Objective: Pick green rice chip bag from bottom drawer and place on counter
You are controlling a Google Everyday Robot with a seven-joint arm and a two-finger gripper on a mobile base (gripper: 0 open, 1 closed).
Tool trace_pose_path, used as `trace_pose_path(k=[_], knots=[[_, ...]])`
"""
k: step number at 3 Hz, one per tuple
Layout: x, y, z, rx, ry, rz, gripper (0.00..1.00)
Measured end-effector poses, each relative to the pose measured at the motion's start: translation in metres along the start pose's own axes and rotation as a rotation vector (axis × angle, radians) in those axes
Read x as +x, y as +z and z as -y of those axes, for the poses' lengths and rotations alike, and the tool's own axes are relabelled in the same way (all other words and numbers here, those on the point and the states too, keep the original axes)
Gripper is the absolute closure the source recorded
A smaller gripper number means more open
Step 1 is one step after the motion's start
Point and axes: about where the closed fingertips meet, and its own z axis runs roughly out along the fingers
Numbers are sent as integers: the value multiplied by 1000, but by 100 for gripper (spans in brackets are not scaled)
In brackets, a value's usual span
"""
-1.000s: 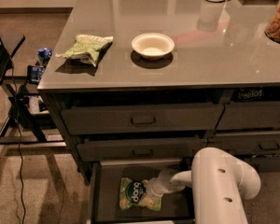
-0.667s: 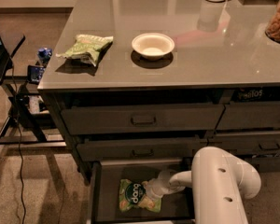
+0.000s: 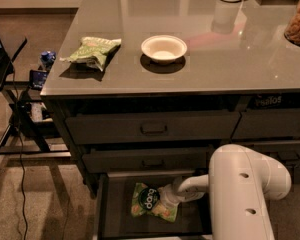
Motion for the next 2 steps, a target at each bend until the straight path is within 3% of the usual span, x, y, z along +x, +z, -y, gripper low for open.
trace_pose_path(k=[2], knots=[[3, -12, -2, 12, 12, -9, 100]])
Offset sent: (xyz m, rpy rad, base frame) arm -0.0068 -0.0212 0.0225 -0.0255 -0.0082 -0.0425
